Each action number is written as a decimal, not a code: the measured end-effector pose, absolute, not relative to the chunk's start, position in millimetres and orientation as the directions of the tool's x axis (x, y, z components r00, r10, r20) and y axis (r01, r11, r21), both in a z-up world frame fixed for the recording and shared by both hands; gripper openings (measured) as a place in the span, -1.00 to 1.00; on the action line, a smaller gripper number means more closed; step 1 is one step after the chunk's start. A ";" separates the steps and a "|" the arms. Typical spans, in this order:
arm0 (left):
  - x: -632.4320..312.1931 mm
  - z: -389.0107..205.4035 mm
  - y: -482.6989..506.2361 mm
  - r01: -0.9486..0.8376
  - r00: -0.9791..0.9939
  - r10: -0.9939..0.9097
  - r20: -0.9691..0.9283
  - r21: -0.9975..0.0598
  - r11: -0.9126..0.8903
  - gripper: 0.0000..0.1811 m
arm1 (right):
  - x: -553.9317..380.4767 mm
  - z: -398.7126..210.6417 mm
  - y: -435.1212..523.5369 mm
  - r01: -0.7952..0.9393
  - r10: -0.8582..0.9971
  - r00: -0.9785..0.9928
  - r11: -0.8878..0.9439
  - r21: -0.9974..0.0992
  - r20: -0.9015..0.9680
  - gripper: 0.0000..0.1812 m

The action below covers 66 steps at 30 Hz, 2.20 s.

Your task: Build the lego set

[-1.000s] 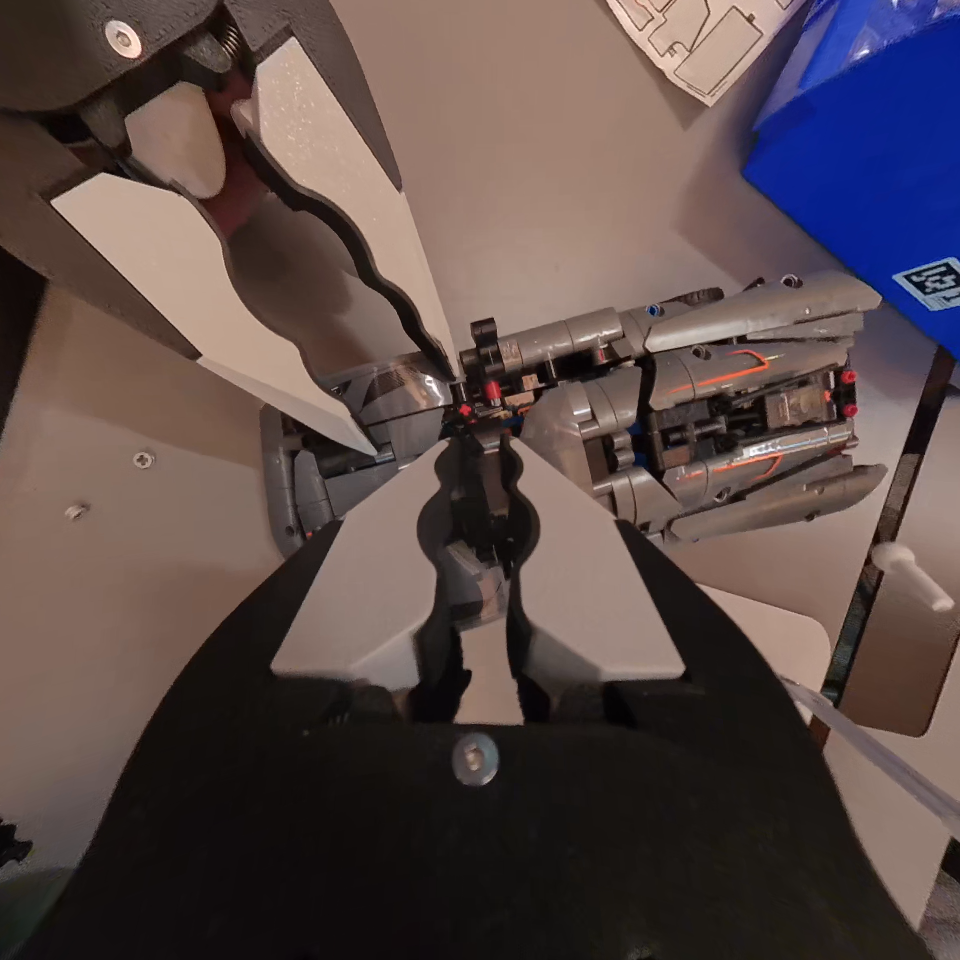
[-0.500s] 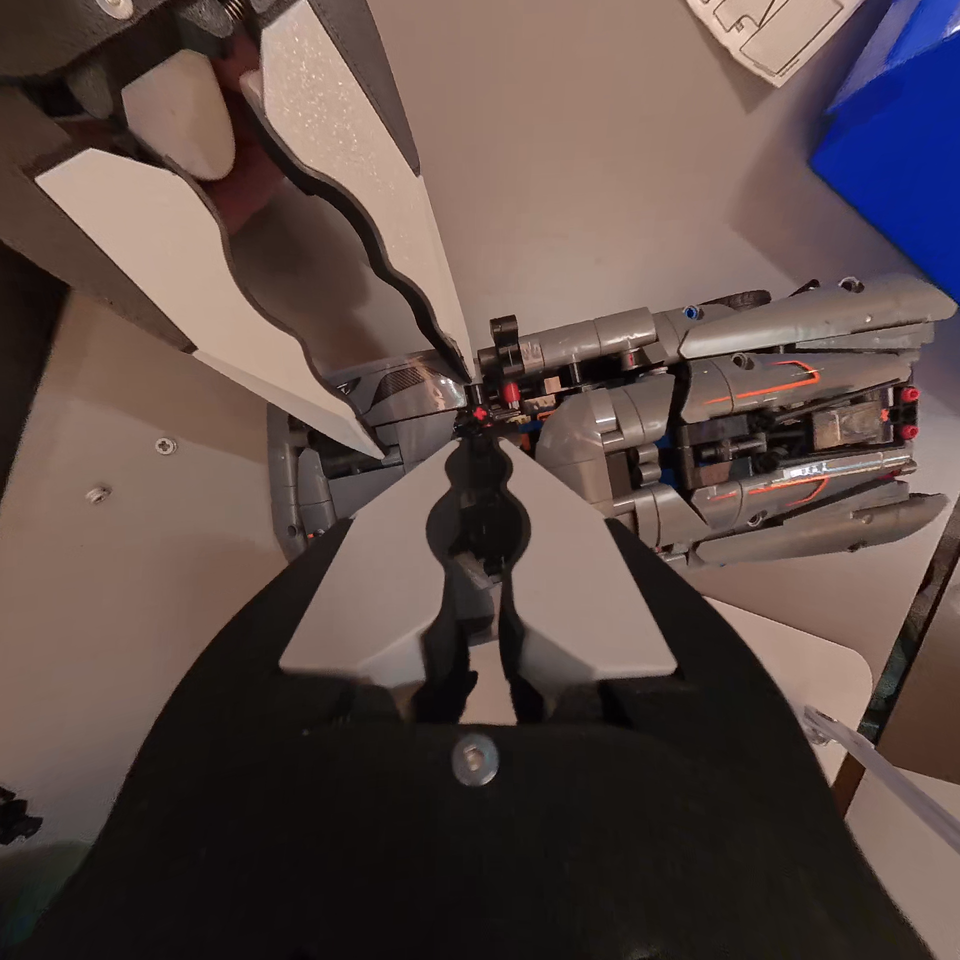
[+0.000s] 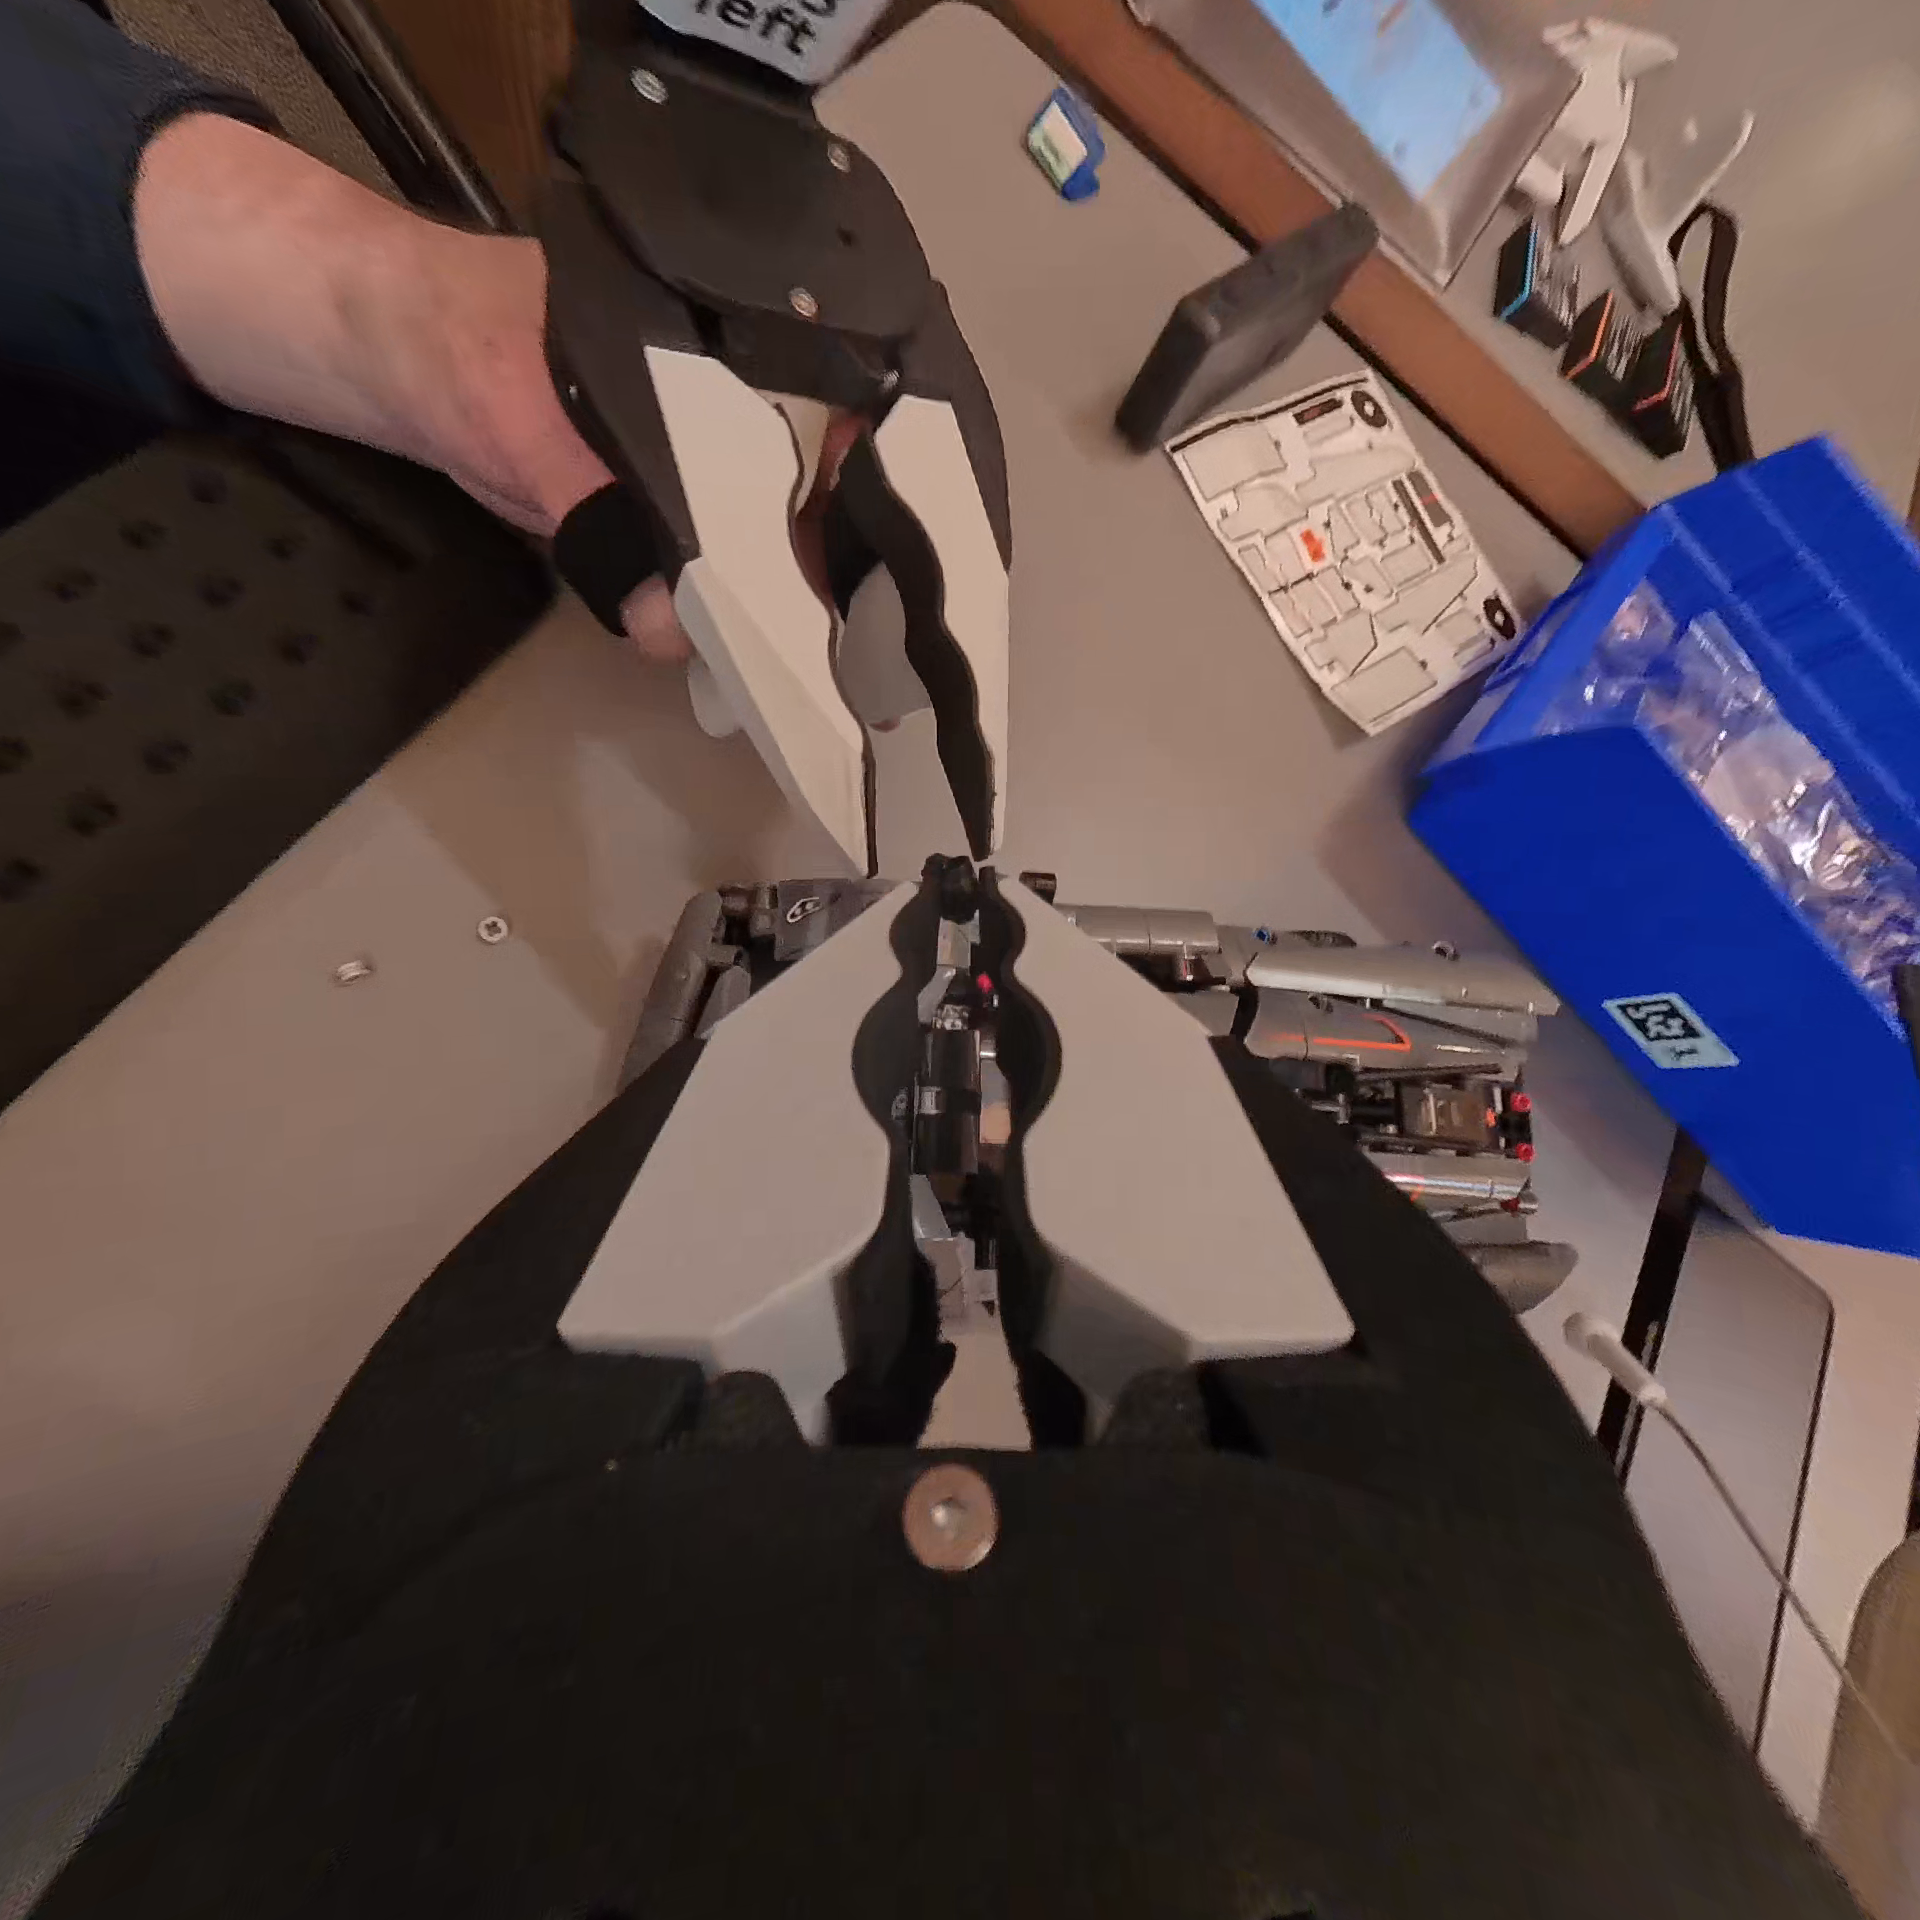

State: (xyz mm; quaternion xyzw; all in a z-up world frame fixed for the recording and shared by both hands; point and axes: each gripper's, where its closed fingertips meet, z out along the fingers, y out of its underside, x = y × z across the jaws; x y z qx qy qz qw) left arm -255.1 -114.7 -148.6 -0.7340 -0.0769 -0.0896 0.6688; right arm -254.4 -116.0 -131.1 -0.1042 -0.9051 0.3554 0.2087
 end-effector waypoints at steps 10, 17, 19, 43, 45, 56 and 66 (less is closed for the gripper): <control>-228.5 -132.9 -116.8 0.340 0.910 -0.237 0.339 -0.940 -0.037 -0.81 | -237.6 -129.3 -133.0 -0.071 0.224 -0.923 0.700 -0.711 0.312 -0.94; -234.8 -131.2 -120.4 0.247 0.954 -0.171 0.245 -0.969 -0.010 -0.94 | -243.3 -125.6 -130.2 0.023 0.298 -0.926 0.657 -0.754 0.231 -0.89; -236.0 -130.2 -120.1 0.184 0.974 -0.131 0.184 -0.983 -0.007 -0.94 | -246.0 -124.9 -127.9 0.069 0.329 -0.925 0.637 -0.768 0.189 -0.84; -258.4 -162.8 -110.0 0.000 0.998 0.055 -0.012 -0.976 -0.216 -0.62 | -264.7 -146.4 -105.6 0.210 0.436 -0.882 0.701 -0.681 0.178 -0.94; -258.5 -175.8 -108.0 0.009 0.999 0.041 -0.002 -0.961 -0.275 -0.58 | -268.2 -153.5 -98.7 0.213 0.436 -0.869 0.755 -0.620 0.233 -0.94; -260.0 -202.2 -99.0 -0.076 0.994 0.046 -0.103 -0.908 -0.411 -0.60 | -270.7 -179.8 -95.8 0.173 0.324 -0.896 0.884 -0.434 0.304 -0.94; -262.5 -205.3 -98.8 0.002 0.999 0.046 -0.019 -0.906 -0.423 -0.59 | -278.0 -188.3 -101.0 0.131 0.270 -0.910 0.907 -0.401 0.313 -0.95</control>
